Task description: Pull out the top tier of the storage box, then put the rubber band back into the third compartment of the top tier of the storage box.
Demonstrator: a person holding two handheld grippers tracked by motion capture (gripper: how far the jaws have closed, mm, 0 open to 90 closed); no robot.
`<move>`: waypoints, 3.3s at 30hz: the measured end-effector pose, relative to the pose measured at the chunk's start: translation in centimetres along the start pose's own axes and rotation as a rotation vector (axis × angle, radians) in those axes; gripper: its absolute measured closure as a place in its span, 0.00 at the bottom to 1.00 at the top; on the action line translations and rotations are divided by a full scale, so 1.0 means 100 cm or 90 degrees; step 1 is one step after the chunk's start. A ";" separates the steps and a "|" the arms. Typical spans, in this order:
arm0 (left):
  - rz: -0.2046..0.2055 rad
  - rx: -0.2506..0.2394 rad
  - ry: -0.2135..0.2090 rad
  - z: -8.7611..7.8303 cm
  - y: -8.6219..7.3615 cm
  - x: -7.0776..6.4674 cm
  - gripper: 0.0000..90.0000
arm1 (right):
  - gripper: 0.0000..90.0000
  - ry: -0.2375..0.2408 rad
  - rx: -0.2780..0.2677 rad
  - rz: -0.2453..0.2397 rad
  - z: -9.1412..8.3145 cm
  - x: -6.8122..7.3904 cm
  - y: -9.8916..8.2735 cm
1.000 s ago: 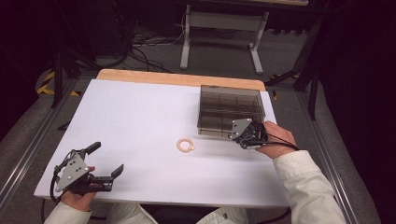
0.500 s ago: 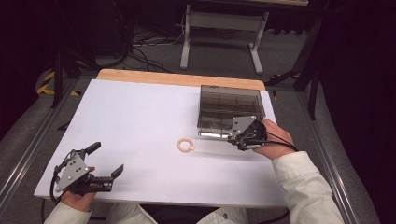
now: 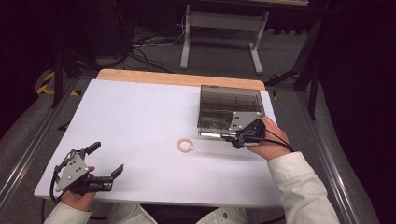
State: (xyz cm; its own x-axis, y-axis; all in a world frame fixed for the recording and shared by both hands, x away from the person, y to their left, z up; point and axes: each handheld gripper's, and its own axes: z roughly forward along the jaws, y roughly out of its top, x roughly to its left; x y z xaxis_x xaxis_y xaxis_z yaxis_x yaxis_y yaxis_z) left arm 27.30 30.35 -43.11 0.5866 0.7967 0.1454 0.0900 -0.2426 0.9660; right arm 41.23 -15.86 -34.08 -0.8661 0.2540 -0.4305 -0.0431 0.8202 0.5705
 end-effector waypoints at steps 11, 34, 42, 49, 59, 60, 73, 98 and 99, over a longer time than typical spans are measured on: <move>0.000 -0.002 0.000 0.000 0.000 0.000 0.00 | 0.47 -0.006 -0.031 0.016 -0.004 0.001 0.008; 0.000 -0.003 -0.008 0.004 0.001 0.001 0.00 | 0.47 0.027 -0.080 0.045 0.029 0.025 0.053; 0.000 -0.005 -0.008 0.003 0.001 0.001 0.00 | 0.48 0.030 -0.069 0.066 0.043 0.030 0.061; -0.002 -0.004 -0.010 0.003 0.001 0.001 0.00 | 0.48 0.029 -0.063 0.089 0.051 0.033 0.066; 0.000 -0.005 -0.012 0.004 0.001 0.001 0.00 | 0.48 0.048 -0.069 0.118 0.069 0.041 0.070; 0.000 -0.005 -0.012 0.004 0.001 0.001 0.00 | 0.48 0.050 -0.068 0.119 0.071 0.042 0.071; 0.011 -0.002 -0.022 0.003 0.002 0.002 0.00 | 0.48 0.065 -0.050 0.133 0.093 0.053 0.077; 0.013 -0.007 -0.020 0.003 0.002 0.003 0.00 | 0.61 0.084 0.062 0.167 0.134 0.064 0.071; 0.013 -0.007 -0.020 0.003 0.002 0.003 0.00 | 0.61 0.084 0.062 0.167 0.134 0.064 0.071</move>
State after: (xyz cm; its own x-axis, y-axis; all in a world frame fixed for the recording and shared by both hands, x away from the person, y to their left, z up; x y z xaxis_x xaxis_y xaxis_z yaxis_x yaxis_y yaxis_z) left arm 27.71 30.35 -42.94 0.6133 0.7736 0.1592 0.0680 -0.2525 0.9652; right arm 42.09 -1.57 -42.17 -0.8985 0.4006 -0.1795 0.2334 0.7822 0.5776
